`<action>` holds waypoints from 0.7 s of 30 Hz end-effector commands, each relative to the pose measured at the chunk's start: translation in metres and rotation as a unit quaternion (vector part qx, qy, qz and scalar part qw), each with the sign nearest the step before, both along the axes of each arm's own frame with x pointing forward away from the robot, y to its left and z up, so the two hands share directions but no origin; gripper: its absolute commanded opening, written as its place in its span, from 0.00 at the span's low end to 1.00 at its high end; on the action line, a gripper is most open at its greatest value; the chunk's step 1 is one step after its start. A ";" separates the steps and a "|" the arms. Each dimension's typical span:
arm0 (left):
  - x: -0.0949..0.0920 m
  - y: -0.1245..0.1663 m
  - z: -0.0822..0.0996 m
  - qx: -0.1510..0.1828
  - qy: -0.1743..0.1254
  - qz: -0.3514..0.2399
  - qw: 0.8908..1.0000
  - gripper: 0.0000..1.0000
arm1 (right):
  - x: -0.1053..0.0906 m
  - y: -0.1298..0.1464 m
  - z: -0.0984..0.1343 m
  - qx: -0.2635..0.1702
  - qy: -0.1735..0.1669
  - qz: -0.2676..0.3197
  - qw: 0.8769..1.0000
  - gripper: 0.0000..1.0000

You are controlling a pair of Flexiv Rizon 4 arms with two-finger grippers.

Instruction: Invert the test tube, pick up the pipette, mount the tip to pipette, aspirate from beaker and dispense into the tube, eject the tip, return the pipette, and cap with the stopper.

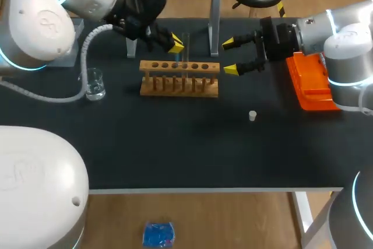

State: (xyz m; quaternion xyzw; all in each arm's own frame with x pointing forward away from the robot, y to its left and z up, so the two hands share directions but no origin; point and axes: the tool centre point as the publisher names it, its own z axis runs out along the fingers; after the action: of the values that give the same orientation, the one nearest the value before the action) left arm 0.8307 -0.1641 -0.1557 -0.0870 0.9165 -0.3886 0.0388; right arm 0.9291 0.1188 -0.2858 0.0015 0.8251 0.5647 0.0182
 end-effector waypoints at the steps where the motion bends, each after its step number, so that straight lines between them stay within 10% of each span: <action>1: 0.008 -0.030 -0.033 0.002 0.006 0.015 1.000 0.00 | -0.001 0.000 0.000 -0.001 -0.001 -0.001 1.000 1.00; 21: 0.006 -0.034 -0.044 0.007 0.014 0.009 1.000 0.00 | -0.001 0.000 0.000 -0.001 -0.001 -0.001 1.000 1.00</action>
State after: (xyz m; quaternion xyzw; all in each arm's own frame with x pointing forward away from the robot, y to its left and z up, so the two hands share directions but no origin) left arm 0.8361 -0.1983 -0.2007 -0.1000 0.9179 -0.3829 0.0309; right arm 0.9290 0.1188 -0.2858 0.0015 0.8251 0.5647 0.0182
